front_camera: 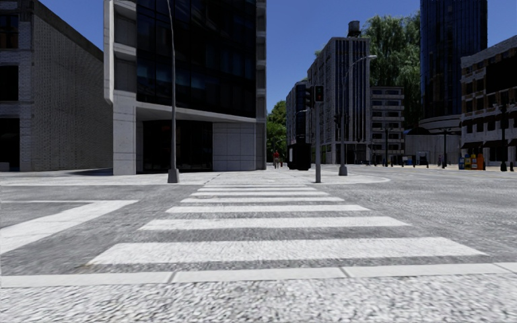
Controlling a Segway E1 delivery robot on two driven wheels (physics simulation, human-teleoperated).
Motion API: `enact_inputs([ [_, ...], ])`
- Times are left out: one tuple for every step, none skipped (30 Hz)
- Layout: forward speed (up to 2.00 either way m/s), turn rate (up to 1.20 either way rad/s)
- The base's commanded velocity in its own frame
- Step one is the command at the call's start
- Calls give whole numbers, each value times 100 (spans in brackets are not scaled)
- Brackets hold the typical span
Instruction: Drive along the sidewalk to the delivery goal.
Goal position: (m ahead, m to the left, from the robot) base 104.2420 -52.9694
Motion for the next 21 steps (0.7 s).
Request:
enact_inputs([
  [200, 0],
  [200, 0],
  [200, 0],
  [200, 0],
  [200, 0],
  [200, 0],
  [200, 0],
  [200, 0],
  [200, 0],
  [200, 0],
  [200, 0],
  [200, 0],
  [200, 0],
  [200, 0],
  [200, 0],
  [200, 0],
  [200, 0],
  [200, 0],
  [200, 0],
  [200, 0],
  [200, 0],
])
